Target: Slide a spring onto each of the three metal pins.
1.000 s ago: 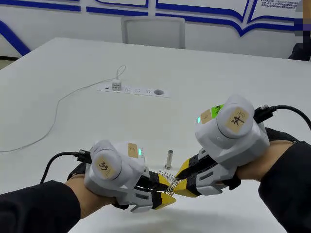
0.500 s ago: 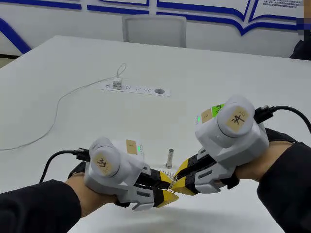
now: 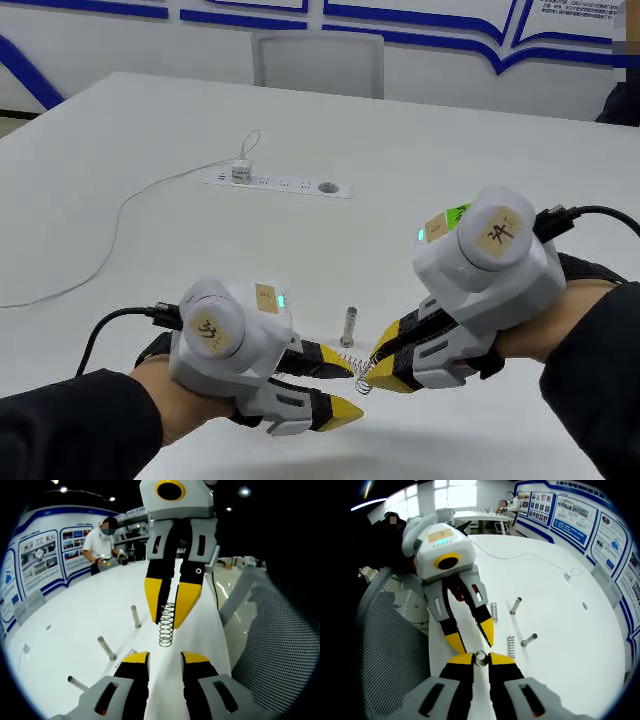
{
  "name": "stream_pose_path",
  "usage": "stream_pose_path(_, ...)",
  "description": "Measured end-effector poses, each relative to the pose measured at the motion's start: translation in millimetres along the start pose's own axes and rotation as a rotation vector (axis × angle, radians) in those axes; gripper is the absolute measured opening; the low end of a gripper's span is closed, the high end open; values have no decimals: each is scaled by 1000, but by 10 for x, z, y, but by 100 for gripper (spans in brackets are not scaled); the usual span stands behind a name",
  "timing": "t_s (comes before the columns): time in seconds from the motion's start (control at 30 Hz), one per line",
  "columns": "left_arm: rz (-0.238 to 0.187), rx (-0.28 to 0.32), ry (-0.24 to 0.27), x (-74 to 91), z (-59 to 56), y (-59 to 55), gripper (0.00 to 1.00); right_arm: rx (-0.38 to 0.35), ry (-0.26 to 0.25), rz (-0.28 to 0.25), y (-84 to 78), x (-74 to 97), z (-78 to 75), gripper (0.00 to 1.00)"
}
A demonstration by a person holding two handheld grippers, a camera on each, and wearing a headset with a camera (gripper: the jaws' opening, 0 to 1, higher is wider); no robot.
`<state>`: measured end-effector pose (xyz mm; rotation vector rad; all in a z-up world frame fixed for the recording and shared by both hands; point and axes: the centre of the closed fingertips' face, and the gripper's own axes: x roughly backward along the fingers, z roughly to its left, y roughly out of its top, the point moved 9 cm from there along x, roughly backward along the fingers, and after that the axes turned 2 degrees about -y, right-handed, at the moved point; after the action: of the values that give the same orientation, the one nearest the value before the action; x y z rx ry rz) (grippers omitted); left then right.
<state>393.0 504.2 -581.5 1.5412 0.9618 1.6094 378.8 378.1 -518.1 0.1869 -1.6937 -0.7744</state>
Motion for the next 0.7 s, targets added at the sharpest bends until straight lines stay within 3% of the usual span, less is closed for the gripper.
stream_pose_path(0.7, -9, 106, 75, 320, 161, -137, 40, -82, -117, 65, -278, 409, -461, 12)
